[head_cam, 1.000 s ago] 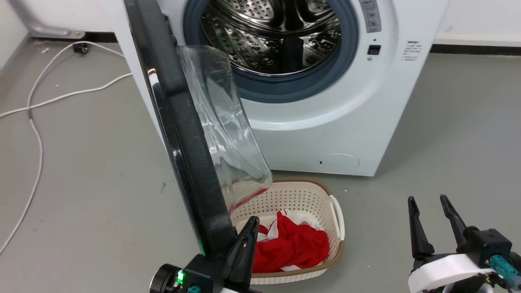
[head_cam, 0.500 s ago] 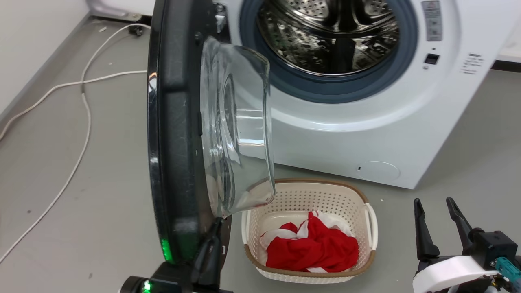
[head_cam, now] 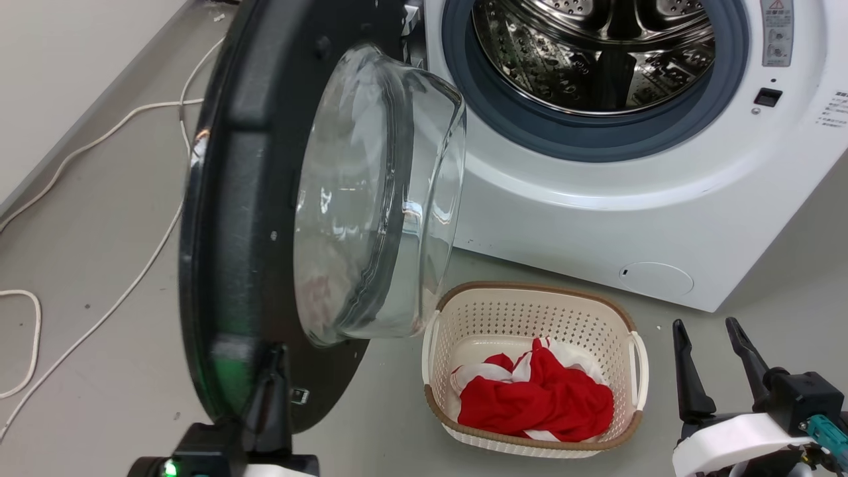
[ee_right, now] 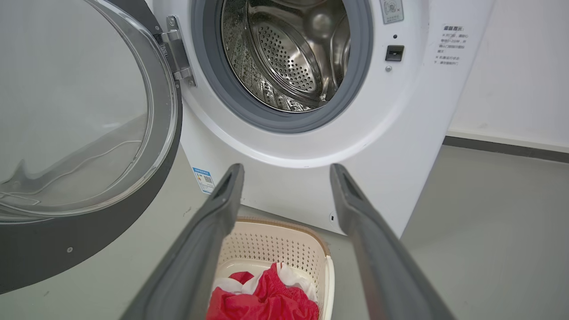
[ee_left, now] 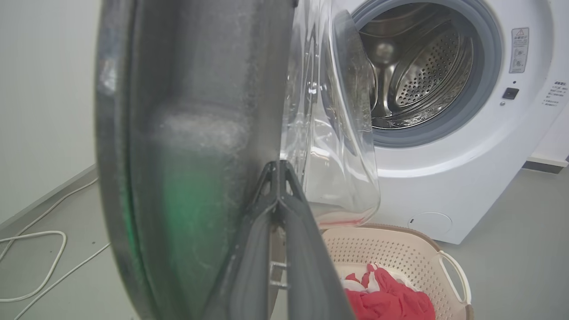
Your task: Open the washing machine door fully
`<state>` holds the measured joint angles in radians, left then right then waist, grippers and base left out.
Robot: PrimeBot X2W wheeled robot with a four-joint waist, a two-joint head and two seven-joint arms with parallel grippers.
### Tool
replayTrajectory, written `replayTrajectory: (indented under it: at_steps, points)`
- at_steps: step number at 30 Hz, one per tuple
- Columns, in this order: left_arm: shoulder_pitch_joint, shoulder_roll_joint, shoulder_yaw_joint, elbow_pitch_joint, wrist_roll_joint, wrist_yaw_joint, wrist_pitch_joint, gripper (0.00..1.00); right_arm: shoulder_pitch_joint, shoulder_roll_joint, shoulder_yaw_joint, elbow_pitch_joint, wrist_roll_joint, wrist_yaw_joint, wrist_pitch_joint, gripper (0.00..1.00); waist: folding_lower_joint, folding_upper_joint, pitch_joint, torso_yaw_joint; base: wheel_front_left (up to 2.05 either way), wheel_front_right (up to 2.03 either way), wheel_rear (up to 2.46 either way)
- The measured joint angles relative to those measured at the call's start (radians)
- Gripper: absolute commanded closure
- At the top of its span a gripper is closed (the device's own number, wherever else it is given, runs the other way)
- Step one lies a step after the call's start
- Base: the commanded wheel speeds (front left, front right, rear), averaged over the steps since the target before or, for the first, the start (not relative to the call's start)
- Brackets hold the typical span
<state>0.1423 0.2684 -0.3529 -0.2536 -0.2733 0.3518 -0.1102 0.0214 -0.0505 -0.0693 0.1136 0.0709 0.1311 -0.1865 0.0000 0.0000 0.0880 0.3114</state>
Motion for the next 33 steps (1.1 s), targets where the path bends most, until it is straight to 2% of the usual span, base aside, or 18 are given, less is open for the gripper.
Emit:
replayTrajectory:
  at_steps: [9,22,33]
  points:
    - [-0.021,0.051,0.118,0.032,-0.054,0.004,-0.027,1.0,-0.015,0.0,0.004,-0.014,-0.004,0.0,0.012,0.0,0.0,0.0,0.034,0.004,0.0,0.0,0.0]
    - [-0.138,0.085,0.304,0.218,-0.17,-0.018,-0.115,1.0,-0.038,0.0,-0.007,-0.031,-0.019,0.0,0.025,0.0,0.0,0.0,0.086,-0.024,0.0,0.0,0.0]
    - [-0.247,0.125,0.399,0.421,-0.206,-0.088,-0.148,1.0,-0.049,0.0,-0.01,-0.033,-0.026,0.0,0.026,0.0,0.0,0.0,0.099,-0.044,0.0,0.0,0.0]
